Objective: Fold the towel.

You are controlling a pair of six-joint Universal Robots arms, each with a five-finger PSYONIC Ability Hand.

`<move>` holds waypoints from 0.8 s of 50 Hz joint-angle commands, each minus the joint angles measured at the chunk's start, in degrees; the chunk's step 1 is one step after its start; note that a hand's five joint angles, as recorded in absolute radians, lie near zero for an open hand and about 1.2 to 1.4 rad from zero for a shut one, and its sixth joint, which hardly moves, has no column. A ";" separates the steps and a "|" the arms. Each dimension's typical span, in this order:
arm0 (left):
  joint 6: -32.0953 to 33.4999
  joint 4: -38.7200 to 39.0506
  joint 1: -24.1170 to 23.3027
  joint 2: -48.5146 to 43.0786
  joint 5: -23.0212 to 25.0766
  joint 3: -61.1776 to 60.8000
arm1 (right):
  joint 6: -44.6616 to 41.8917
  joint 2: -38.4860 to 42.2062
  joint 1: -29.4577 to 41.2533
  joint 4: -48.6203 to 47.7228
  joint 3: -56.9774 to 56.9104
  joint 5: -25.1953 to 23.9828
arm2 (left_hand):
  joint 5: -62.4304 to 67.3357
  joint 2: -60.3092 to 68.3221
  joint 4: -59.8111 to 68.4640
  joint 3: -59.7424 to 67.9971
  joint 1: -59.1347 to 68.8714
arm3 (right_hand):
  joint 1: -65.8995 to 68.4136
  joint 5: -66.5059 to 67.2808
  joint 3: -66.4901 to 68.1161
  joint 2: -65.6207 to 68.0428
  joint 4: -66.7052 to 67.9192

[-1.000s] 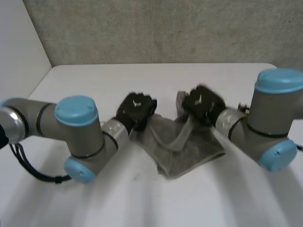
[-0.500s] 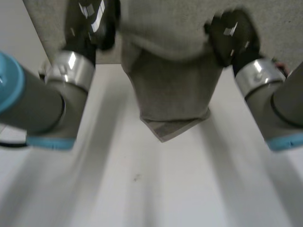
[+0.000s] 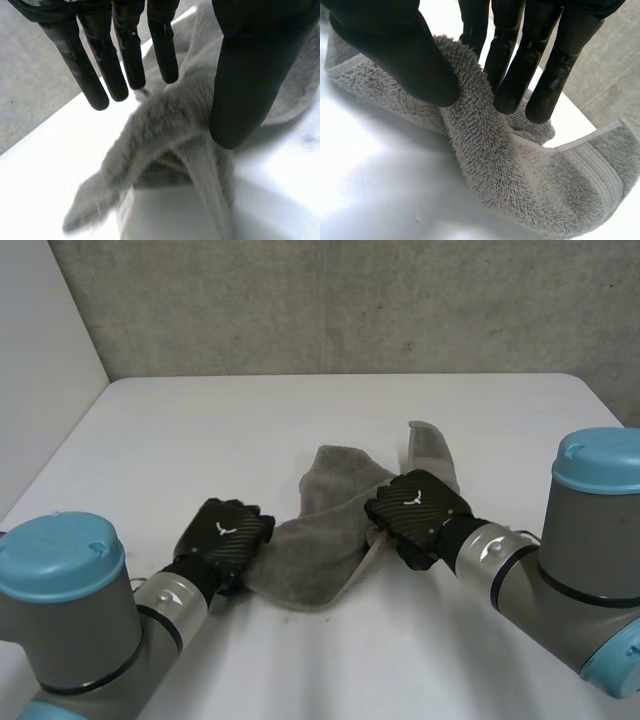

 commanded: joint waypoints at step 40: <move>-30.76 -10.96 -7.79 0.02 -1.43 5.43 | 31.56 -9.91 -0.32 2.71 -5.27 2.58 | -13.81 -13.95 -13.88 -13.92 -14.10 | 24.55 13.59 12.15 12.67 11.80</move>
